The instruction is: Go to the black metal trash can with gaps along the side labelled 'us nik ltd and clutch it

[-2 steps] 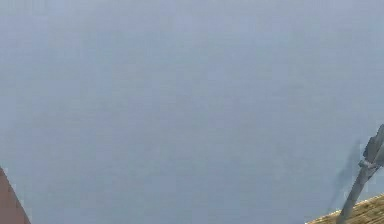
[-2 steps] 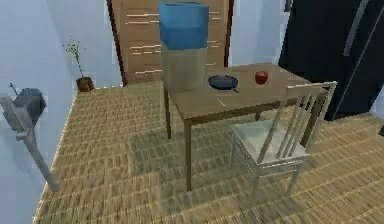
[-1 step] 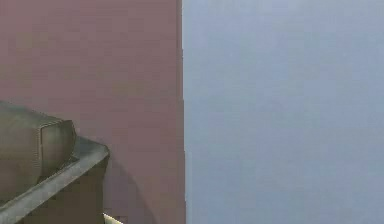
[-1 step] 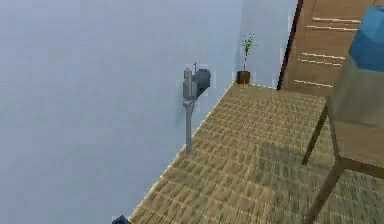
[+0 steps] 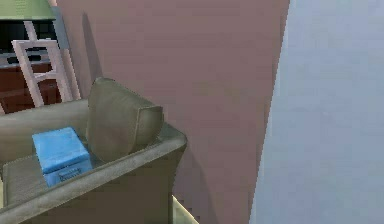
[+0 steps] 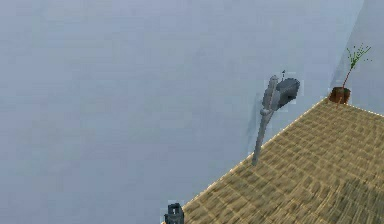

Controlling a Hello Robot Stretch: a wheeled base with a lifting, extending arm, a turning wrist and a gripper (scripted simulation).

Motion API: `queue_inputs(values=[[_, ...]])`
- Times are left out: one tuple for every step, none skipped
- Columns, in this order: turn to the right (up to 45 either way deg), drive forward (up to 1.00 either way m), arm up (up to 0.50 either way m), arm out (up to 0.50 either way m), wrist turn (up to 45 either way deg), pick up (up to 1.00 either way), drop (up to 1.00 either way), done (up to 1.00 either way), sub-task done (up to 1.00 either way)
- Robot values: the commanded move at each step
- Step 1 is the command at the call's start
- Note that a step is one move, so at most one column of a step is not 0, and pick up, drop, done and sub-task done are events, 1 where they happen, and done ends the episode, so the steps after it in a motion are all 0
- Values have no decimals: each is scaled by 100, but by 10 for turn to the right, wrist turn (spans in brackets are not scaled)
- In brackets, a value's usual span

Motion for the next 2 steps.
queue_inputs(values=[[0,0,22,0,0,0,0,0,0],[0,0,0,44,0,0,0,0,0]])
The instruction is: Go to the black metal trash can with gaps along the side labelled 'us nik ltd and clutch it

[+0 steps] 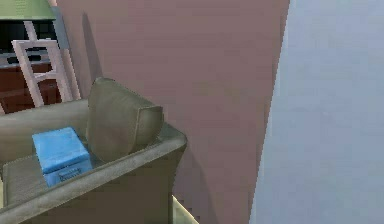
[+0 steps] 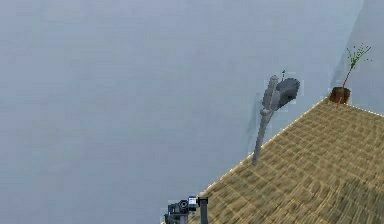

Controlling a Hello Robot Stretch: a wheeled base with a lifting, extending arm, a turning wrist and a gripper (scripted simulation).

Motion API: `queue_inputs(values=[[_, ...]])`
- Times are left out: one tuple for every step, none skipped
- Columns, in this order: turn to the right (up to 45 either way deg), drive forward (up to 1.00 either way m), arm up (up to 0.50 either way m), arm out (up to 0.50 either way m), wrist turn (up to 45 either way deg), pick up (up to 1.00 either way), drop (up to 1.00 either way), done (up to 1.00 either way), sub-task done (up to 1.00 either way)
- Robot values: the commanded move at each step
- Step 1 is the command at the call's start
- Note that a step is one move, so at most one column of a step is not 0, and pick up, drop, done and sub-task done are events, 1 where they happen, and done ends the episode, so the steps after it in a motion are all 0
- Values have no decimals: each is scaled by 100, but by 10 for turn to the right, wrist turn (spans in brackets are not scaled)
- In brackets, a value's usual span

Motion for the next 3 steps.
queue_inputs(values=[[0,0,0,0,450,0,0,0,0],[0,0,0,0,450,0,0,0,0],[0,0,0,0,450,0,0,0,0]])
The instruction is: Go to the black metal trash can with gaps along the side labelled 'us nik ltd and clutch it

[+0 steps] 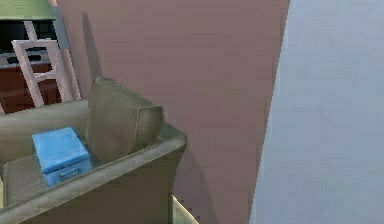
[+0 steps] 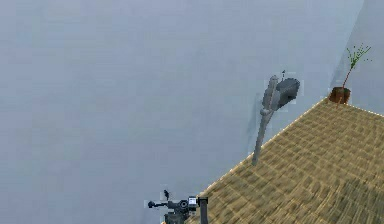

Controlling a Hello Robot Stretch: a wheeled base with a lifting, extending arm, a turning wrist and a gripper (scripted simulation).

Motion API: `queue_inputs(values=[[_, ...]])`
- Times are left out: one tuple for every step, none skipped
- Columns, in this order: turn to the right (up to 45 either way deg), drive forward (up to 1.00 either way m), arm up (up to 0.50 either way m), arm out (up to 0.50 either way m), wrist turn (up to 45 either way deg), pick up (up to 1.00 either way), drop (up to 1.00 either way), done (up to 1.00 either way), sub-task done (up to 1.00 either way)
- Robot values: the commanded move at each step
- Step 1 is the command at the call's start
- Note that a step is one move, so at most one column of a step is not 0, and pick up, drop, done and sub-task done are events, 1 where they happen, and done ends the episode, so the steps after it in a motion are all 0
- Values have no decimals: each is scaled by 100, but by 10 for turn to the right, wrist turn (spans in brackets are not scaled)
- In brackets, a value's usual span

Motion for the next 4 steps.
queue_inputs(values=[[0,0,0,0,180,0,0,0,0],[0,0,-30,0,0,0,0,0,0],[0,0,0,0,0,100,0,0,0],[0,0,10,0,0,0,0,0,0]])
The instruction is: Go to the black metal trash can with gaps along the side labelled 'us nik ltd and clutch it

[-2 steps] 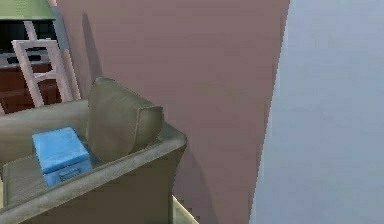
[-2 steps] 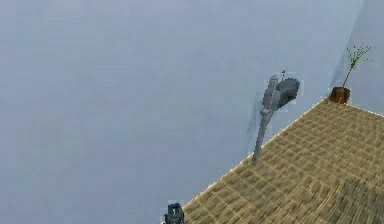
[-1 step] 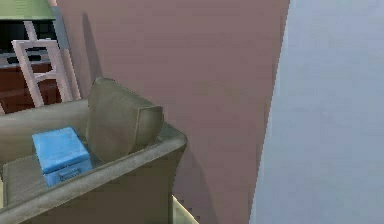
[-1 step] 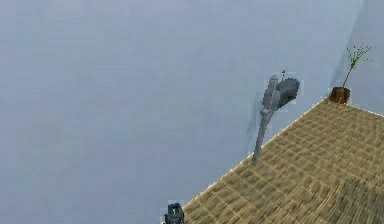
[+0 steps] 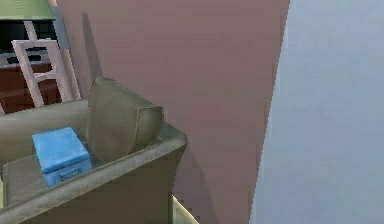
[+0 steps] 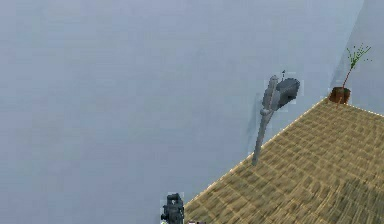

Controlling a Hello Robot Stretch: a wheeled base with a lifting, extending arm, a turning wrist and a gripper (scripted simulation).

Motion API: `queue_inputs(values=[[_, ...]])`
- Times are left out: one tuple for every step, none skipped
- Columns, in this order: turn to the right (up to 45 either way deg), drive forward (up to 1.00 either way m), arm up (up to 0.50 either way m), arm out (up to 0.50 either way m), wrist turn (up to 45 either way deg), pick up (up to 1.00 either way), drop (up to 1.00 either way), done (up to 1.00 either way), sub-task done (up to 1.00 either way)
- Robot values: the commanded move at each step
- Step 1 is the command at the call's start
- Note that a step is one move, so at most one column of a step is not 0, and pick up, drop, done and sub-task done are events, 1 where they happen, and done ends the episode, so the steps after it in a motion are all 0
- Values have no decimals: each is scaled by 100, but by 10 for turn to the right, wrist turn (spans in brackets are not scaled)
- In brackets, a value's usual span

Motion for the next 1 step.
queue_inputs(values=[[0,0,0,0,0,0,0,100,0]])
